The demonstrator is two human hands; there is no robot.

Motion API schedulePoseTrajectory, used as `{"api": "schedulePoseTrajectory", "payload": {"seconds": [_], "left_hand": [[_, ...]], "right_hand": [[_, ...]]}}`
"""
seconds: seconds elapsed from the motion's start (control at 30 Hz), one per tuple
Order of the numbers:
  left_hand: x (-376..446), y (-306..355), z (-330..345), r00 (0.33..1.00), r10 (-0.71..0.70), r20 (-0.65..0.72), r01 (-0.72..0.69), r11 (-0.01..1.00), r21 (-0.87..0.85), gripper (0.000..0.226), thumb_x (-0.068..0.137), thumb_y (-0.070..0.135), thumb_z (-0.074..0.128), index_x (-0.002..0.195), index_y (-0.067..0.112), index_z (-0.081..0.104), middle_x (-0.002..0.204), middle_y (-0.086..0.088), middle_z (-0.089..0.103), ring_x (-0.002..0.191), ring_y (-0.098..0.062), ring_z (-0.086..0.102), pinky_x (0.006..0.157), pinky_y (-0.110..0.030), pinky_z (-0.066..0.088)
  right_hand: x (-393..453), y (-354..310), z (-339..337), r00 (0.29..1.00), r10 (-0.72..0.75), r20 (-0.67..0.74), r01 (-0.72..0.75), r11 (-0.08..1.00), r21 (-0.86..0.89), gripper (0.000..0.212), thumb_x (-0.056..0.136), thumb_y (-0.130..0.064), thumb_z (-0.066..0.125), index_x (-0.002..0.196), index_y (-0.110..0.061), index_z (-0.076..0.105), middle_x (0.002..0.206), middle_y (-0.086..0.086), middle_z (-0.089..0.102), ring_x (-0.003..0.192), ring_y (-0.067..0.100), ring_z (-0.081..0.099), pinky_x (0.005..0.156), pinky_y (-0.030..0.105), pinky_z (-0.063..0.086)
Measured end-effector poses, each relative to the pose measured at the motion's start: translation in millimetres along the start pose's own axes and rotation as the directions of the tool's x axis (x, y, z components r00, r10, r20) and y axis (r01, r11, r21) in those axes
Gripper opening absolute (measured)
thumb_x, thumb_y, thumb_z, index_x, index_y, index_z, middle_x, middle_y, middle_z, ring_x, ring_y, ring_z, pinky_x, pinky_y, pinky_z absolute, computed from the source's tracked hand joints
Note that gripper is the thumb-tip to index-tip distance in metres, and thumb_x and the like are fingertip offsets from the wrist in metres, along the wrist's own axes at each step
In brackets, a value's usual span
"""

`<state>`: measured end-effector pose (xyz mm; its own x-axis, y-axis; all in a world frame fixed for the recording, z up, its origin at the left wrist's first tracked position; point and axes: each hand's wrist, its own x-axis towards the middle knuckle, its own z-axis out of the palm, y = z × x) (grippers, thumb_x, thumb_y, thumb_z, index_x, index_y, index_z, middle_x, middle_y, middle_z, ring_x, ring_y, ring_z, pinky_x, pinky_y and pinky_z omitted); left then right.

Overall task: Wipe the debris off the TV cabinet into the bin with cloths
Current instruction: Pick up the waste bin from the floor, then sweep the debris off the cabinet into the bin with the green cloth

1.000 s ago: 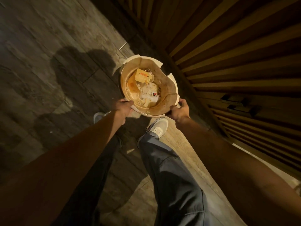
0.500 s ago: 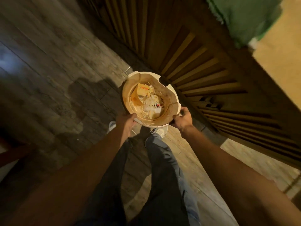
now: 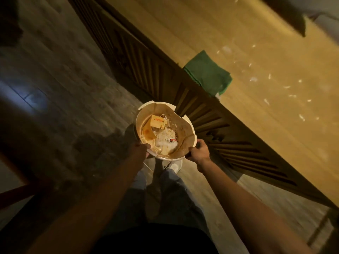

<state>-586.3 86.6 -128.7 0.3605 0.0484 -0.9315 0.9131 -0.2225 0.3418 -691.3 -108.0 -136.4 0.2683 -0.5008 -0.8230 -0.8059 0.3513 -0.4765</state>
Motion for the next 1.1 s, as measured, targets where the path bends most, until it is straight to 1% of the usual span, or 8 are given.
{"api": "schedulePoseTrajectory", "payload": {"seconds": [0.17, 0.33, 0.43, 0.53, 0.67, 0.77, 0.93, 1.1], "left_hand": [[-26, 12, 17, 0.999, -0.043, 0.000, 0.042, 0.988, -0.152, 0.048, 0.091, -0.004, 0.063, 0.137, 0.007, 0.053, 0.132, -0.017, 0.061, 0.108, -0.033, 0.063, 0.094, -0.046, 0.053], [-40, 24, 35, 0.995, -0.063, -0.072, 0.051, 0.987, -0.155, 0.053, 0.094, 0.003, 0.062, 0.144, 0.008, 0.046, 0.139, -0.022, 0.056, 0.123, -0.038, 0.059, 0.095, -0.047, 0.056], [-48, 31, 43, 0.993, -0.044, -0.108, 0.026, 0.986, -0.166, 0.055, 0.093, 0.001, 0.063, 0.145, 0.008, 0.046, 0.139, -0.024, 0.056, 0.123, -0.040, 0.059, 0.093, -0.047, 0.057], [-52, 37, 47, 0.990, -0.024, -0.141, 0.006, 0.991, -0.131, 0.050, 0.094, 0.001, 0.062, 0.142, 0.006, 0.049, 0.137, -0.025, 0.057, 0.123, -0.041, 0.059, 0.078, -0.039, 0.058], [-55, 49, 52, 0.985, -0.016, -0.174, 0.010, 0.999, -0.039, 0.041, 0.097, 0.003, 0.059, 0.137, -0.001, 0.052, 0.133, -0.026, 0.059, 0.120, -0.040, 0.061, 0.075, -0.037, 0.056], [-56, 53, 49, 0.977, 0.053, -0.206, -0.037, 0.996, 0.081, 0.039, 0.097, 0.010, 0.062, 0.134, -0.001, 0.056, 0.127, -0.023, 0.063, 0.113, -0.038, 0.064, 0.071, -0.037, 0.054], [-44, 61, 40, 0.976, 0.118, -0.185, -0.118, 0.993, 0.008, 0.042, 0.096, 0.002, 0.057, 0.137, -0.006, 0.052, 0.129, -0.030, 0.062, 0.115, -0.044, 0.062, 0.087, -0.046, 0.053], [-22, 76, 35, 0.987, 0.061, -0.146, -0.072, 0.995, -0.073, 0.050, 0.097, 0.008, 0.061, 0.142, -0.004, 0.046, 0.136, -0.030, 0.056, 0.123, -0.046, 0.058, 0.104, -0.057, 0.048]], "right_hand": [[-15, -17, -18, 1.000, 0.009, 0.026, -0.010, 1.000, 0.019, 0.041, 0.099, -0.006, 0.062, 0.135, -0.023, 0.052, 0.124, 0.011, 0.060, 0.105, 0.035, 0.068, 0.080, 0.051, 0.065], [-15, -32, -38, 0.996, -0.032, 0.085, 0.029, 0.999, 0.027, 0.045, 0.101, -0.006, 0.060, 0.142, -0.023, 0.052, 0.126, 0.010, 0.062, 0.107, 0.034, 0.069, 0.080, 0.046, 0.065], [-13, -42, -48, 0.991, -0.088, 0.103, 0.091, 0.995, -0.027, 0.048, 0.101, -0.011, 0.062, 0.147, -0.022, 0.050, 0.126, 0.010, 0.065, 0.103, 0.030, 0.071, 0.074, 0.039, 0.066], [-11, -54, -56, 0.981, -0.164, 0.107, 0.185, 0.958, -0.221, 0.052, 0.100, -0.022, 0.063, 0.149, -0.024, 0.047, 0.126, 0.011, 0.067, 0.101, 0.030, 0.072, 0.083, 0.048, 0.064], [-15, -86, -66, 0.891, -0.452, 0.042, 0.343, 0.611, -0.713, 0.040, 0.101, -0.050, 0.046, 0.136, -0.030, 0.047, 0.107, 0.006, 0.069, 0.103, 0.034, 0.069, 0.080, 0.043, 0.054], [-14, -126, -68, 0.697, -0.711, 0.096, 0.557, 0.452, -0.697, 0.029, 0.102, -0.045, 0.045, 0.122, -0.027, 0.056, 0.097, 0.003, 0.072, 0.089, 0.029, 0.070, 0.069, 0.037, 0.051], [7, -201, -69, 0.458, -0.844, 0.281, 0.755, 0.202, -0.623, 0.029, 0.106, -0.025, 0.048, 0.131, -0.019, 0.062, 0.125, 0.006, 0.067, 0.115, 0.025, 0.063, 0.093, 0.040, 0.054], [46, -252, -63, 0.437, -0.789, 0.432, 0.711, 0.009, -0.703, 0.046, 0.109, -0.034, 0.044, 0.155, -0.026, 0.043, 0.169, 0.008, 0.026, 0.154, 0.031, 0.029, 0.122, 0.049, 0.031]]}}
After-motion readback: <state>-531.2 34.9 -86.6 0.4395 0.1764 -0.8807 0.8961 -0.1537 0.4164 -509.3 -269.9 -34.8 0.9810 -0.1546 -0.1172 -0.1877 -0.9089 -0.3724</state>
